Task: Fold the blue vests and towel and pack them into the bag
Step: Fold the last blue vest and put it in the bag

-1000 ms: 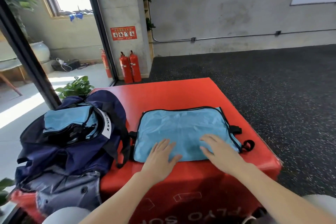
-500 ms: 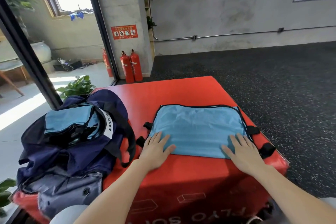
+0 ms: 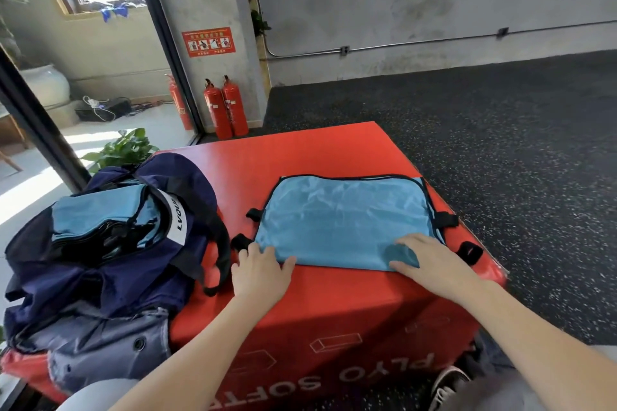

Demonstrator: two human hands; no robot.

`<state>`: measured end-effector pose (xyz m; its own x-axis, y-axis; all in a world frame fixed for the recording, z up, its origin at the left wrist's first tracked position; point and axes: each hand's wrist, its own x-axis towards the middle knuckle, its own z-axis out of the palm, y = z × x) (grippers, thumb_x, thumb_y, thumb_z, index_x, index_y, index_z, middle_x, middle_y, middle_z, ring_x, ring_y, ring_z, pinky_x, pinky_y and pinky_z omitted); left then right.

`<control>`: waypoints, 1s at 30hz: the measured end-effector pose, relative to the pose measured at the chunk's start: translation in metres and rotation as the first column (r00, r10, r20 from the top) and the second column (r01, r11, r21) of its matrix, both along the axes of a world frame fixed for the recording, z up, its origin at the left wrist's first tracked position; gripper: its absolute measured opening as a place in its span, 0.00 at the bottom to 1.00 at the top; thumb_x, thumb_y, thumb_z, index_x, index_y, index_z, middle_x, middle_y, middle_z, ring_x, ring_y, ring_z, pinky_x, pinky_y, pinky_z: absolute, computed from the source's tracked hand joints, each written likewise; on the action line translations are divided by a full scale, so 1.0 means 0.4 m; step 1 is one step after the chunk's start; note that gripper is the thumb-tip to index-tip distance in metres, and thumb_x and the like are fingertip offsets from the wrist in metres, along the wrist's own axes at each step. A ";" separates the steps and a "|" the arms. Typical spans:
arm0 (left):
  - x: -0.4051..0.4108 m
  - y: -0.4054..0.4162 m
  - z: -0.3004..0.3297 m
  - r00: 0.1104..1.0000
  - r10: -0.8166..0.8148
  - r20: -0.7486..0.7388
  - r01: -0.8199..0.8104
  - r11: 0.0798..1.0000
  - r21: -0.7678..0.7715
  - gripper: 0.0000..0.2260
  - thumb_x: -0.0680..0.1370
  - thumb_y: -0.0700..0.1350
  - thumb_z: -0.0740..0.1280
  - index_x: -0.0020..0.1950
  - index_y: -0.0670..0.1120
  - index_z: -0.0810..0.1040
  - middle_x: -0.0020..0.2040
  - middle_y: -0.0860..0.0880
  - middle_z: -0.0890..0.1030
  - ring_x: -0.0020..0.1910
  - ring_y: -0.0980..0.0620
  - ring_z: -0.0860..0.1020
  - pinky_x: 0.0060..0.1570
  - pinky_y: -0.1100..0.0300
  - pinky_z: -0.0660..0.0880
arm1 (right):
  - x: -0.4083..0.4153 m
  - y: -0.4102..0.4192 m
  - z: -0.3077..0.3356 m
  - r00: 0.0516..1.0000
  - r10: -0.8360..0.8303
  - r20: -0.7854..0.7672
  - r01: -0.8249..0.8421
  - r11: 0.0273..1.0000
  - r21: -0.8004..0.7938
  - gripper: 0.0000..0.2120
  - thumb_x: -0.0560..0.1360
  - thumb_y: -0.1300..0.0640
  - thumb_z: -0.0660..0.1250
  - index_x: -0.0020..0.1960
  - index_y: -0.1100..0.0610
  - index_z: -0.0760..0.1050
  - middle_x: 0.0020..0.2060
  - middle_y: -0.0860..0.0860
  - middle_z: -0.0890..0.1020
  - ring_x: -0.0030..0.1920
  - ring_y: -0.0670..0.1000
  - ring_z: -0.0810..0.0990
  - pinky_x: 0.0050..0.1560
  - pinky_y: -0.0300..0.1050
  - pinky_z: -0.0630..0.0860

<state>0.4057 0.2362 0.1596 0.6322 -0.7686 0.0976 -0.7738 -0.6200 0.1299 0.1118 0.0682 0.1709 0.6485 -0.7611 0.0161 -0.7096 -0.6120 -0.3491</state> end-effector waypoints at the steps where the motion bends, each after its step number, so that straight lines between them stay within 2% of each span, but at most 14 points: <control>1: 0.009 -0.013 -0.002 1.000 -0.003 -0.011 0.003 1.000 -0.004 0.27 0.79 0.67 0.55 0.62 0.48 0.77 0.65 0.45 0.73 0.64 0.42 0.70 0.60 0.45 0.69 | 0.006 0.002 0.003 1.000 -0.003 -0.011 0.002 1.000 -0.011 0.29 0.77 0.35 0.64 0.73 0.47 0.69 0.68 0.42 0.72 0.68 0.46 0.71 0.66 0.44 0.69; 4: 0.057 -0.076 -0.009 0.999 -0.009 -0.038 0.009 1.000 -0.006 0.29 0.79 0.68 0.54 0.64 0.47 0.75 0.69 0.44 0.71 0.67 0.41 0.69 0.62 0.44 0.68 | 0.029 -0.001 0.016 0.998 0.018 -0.059 -0.020 0.999 -0.029 0.28 0.78 0.35 0.63 0.74 0.45 0.66 0.70 0.41 0.70 0.69 0.47 0.72 0.63 0.45 0.69; 7: 0.134 -0.162 -0.014 0.992 -0.083 -0.091 0.085 0.996 0.012 0.33 0.79 0.69 0.53 0.72 0.46 0.69 0.76 0.43 0.66 0.72 0.39 0.65 0.69 0.43 0.64 | 0.052 -0.015 0.027 0.994 0.082 -0.070 -0.086 0.994 -0.062 0.27 0.77 0.36 0.64 0.73 0.46 0.68 0.68 0.42 0.74 0.67 0.48 0.74 0.63 0.45 0.70; 10: 0.212 -0.246 -0.017 0.976 -0.171 -0.136 0.174 0.985 0.015 0.35 0.80 0.69 0.52 0.78 0.45 0.63 0.79 0.44 0.61 0.78 0.43 0.58 0.76 0.43 0.56 | 0.076 -0.027 0.029 0.980 0.168 -0.111 -0.180 0.978 -0.106 0.22 0.76 0.37 0.64 0.65 0.46 0.73 0.59 0.43 0.78 0.61 0.47 0.77 0.61 0.44 0.71; 13: 0.281 -0.327 -0.014 0.963 -0.227 -0.146 0.232 0.972 0.023 0.36 0.81 0.68 0.52 0.80 0.45 0.60 0.81 0.45 0.58 0.80 0.45 0.55 0.77 0.45 0.55 | 0.098 -0.036 0.032 0.969 0.190 -0.159 -0.210 0.971 -0.119 0.16 0.74 0.38 0.64 0.54 0.47 0.73 0.50 0.44 0.77 0.55 0.47 0.77 0.54 0.43 0.72; 15: 0.324 -0.377 -0.010 0.956 -0.252 -0.150 0.260 0.965 0.036 0.34 0.81 0.67 0.52 0.80 0.46 0.60 0.81 0.45 0.57 0.80 0.45 0.55 0.77 0.44 0.55 | 0.108 -0.043 0.036 0.971 0.168 -0.173 -0.187 0.977 -0.102 0.11 0.75 0.41 0.63 0.50 0.48 0.72 0.48 0.44 0.76 0.52 0.47 0.76 0.50 0.43 0.73; 18: 0.361 -0.422 -0.016 0.948 -0.287 -0.139 0.296 0.954 0.045 0.27 0.83 0.61 0.52 0.78 0.48 0.64 0.80 0.46 0.60 0.78 0.44 0.60 0.75 0.39 0.58 | 0.125 -0.049 0.044 0.963 0.148 -0.226 -0.168 0.983 -0.070 0.07 0.76 0.46 0.62 0.46 0.48 0.71 0.45 0.44 0.75 0.48 0.47 0.75 0.47 0.45 0.73; 21: 0.329 -0.400 -0.031 0.955 -0.275 -0.115 0.278 0.960 0.013 0.23 0.84 0.58 0.52 0.76 0.51 0.66 0.79 0.45 0.61 0.75 0.42 0.64 0.73 0.36 0.56 | 0.153 -0.042 0.053 0.953 0.140 -0.270 -0.158 0.986 -0.047 0.07 0.75 0.47 0.63 0.42 0.48 0.68 0.43 0.46 0.75 0.45 0.48 0.74 0.44 0.46 0.72; 26: 0.226 -0.244 -0.022 0.929 -0.351 -0.118 0.342 0.936 -0.087 0.22 0.85 0.57 0.54 0.78 0.54 0.64 0.81 0.49 0.57 0.79 0.46 0.58 0.76 0.39 0.46 | 0.235 0.025 0.073 0.949 0.179 -0.259 -0.175 0.984 0.037 0.08 0.73 0.47 0.64 0.40 0.49 0.69 0.40 0.46 0.77 0.43 0.51 0.76 0.42 0.48 0.73; 30: 0.184 -0.073 -0.004 0.919 -0.377 -0.118 0.358 0.920 -0.158 0.19 0.84 0.51 0.59 0.76 0.56 0.68 0.80 0.50 0.60 0.78 0.49 0.61 0.77 0.43 0.48 | 0.331 0.118 0.083 0.955 0.212 -0.210 -0.203 0.977 0.065 0.09 0.74 0.47 0.66 0.45 0.52 0.77 0.43 0.48 0.81 0.46 0.53 0.78 0.42 0.48 0.74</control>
